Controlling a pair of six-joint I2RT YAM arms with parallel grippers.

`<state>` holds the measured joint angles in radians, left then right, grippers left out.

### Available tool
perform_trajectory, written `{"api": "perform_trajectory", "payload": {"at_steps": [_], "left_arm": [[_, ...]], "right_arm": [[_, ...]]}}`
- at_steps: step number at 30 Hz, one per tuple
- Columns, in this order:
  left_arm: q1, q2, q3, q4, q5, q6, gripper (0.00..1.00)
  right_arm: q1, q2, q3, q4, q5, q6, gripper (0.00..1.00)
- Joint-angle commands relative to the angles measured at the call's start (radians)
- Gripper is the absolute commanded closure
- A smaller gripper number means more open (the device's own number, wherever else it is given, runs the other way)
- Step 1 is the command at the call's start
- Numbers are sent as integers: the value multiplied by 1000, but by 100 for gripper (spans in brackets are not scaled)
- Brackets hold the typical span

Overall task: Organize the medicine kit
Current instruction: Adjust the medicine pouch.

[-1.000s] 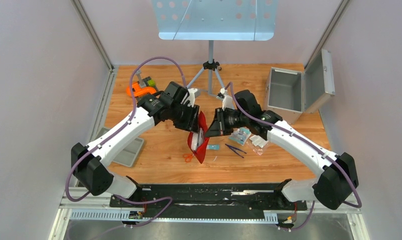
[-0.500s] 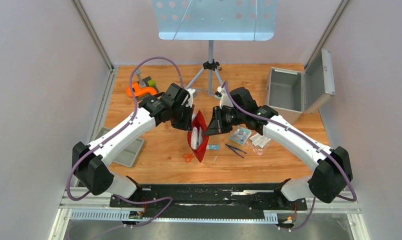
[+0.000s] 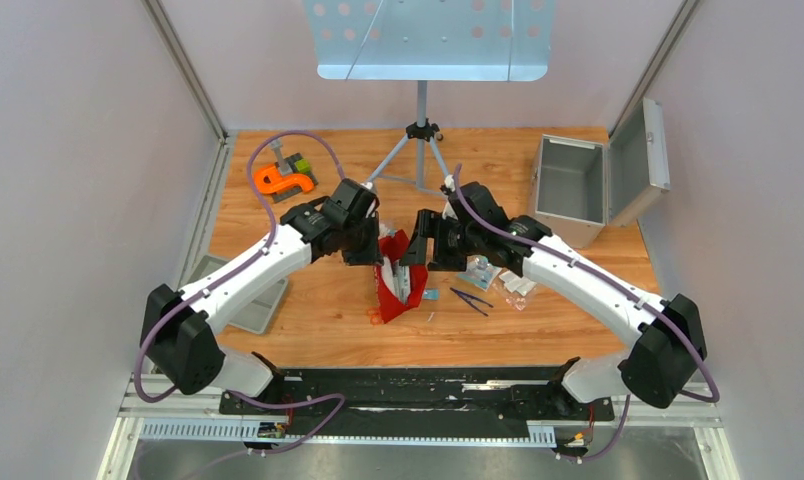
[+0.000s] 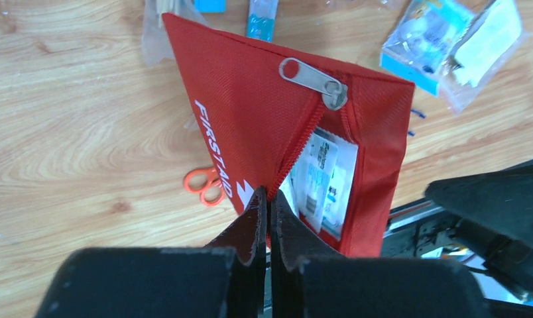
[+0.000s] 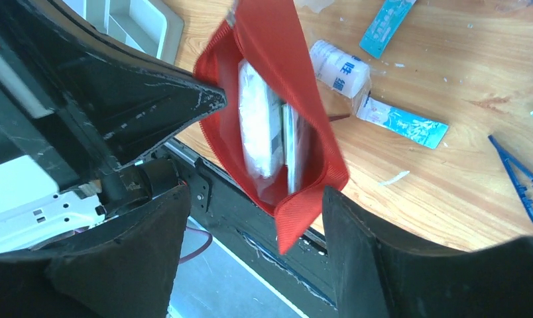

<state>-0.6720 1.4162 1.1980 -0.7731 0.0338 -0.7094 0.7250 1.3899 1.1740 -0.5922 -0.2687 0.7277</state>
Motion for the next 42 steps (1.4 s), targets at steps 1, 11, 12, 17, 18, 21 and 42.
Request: {"api": "perform_trajectory", "payload": {"at_steps": [1, 11, 12, 17, 18, 21, 42], "left_arm": [[1, -65, 16, 95, 5, -75, 100], [41, -105, 19, 127, 97, -100, 100], [42, -108, 20, 133, 101, -105, 100], [44, -130, 29, 137, 106, -108, 100], [45, -136, 31, 136, 106, -108, 100], [45, -147, 33, 134, 103, -110, 100], [67, -164, 80, 27, 57, 8, 56]], "right_arm": [[17, -65, -53, 29, 89, 112, 30], [-6, -202, -230, 197, 36, 198, 40], [-9, -203, -236, 198, 30, 203, 40], [-22, -193, -254, 218, 16, 227, 46], [-23, -190, -251, 220, 18, 228, 50], [-24, -177, -241, 223, 16, 224, 61], [-50, -24, 1, 86, -99, -211, 100]]}}
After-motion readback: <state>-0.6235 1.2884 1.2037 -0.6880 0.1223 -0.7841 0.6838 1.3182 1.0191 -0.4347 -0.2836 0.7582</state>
